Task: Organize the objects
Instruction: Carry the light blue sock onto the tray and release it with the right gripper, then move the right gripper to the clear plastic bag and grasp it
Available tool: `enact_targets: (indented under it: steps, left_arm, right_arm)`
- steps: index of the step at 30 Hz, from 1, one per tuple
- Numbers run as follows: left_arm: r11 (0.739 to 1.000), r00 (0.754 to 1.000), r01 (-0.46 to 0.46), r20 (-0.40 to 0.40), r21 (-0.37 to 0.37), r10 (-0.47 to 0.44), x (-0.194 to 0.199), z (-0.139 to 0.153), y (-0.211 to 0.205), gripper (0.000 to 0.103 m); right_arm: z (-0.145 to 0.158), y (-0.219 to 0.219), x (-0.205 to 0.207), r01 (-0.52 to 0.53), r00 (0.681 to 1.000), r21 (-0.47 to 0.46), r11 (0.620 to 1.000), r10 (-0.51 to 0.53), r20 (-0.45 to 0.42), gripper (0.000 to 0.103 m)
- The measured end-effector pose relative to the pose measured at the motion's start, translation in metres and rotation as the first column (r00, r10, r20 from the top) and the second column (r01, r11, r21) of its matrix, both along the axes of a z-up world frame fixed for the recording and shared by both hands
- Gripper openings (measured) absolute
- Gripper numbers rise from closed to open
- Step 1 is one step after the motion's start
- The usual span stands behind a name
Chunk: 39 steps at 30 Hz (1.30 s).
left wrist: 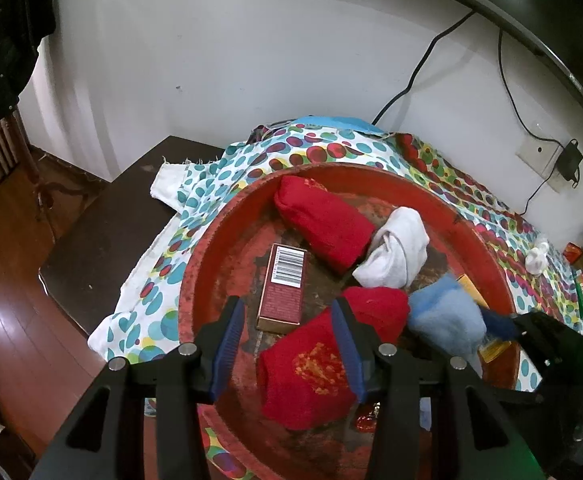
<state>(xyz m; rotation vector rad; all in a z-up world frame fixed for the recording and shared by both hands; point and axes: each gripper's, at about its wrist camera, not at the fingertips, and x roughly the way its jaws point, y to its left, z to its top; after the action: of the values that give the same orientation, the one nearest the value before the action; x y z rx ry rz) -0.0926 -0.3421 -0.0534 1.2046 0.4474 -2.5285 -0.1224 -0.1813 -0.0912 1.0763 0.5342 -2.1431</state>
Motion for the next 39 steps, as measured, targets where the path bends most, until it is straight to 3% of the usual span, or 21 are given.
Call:
enact_targets:
  steps: [2, 11, 16, 21, 26, 33, 37, 39]
  left_arm:
    - [1.0, 1.0, 0.0, 0.0, -0.007, 0.0, 0.0, 0.0, 0.002, 0.046]
    - [0.998, 1.0, 0.024, -0.005, -0.051, -0.024, -0.002, 0.004, 0.012, 0.046]
    - [0.993, 0.999, 0.043, 0.003, -0.112, -0.043, -0.004, 0.006, 0.024, 0.046]
    - [0.982, 0.998, 0.061, -0.005, -0.179, -0.063, -0.005, 0.011, 0.038, 0.046]
    - [0.975, 0.996, 0.077, -0.021, -0.207, -0.083, -0.006, 0.016, 0.05, 0.046]
    - [0.945, 0.985, 0.165, -0.006, -0.282, -0.174, -0.006, 0.031, 0.082, 0.047]
    - [0.93, 0.967, 0.245, -0.003, -0.274, -0.255, -0.011, 0.037, 0.111, 0.049]
    - [0.925, 0.958, 0.276, -0.001, -0.259, -0.286, -0.016, 0.04, 0.124, 0.049]
  right_arm:
    - [0.005, 0.003, 0.002, 0.001, 1.0, -0.021, 1.0, -0.001, -0.011, 0.073]
    - [0.031, 0.027, 0.001, 0.022, 0.999, -0.091, 0.996, -0.026, -0.039, 0.079]
    - [0.042, 0.064, -0.003, 0.075, 0.996, -0.164, 0.984, -0.083, -0.041, 0.085]
    - [0.041, 0.121, -0.018, 0.15, 0.985, -0.176, 0.973, -0.163, -0.056, 0.085]
    - [0.028, 0.202, -0.061, 0.318, 0.945, -0.16, 0.934, -0.326, -0.022, 0.085]
    - [0.017, 0.311, -0.146, 0.536, 0.84, -0.186, 0.823, -0.543, 0.018, 0.085]
    - [0.004, 0.34, -0.195, 0.601, 0.797, -0.18, 0.779, -0.602, 0.056, 0.085]
    - [-0.001, 0.342, -0.217, 0.608, 0.791, -0.175, 0.774, -0.609, 0.055, 0.085]
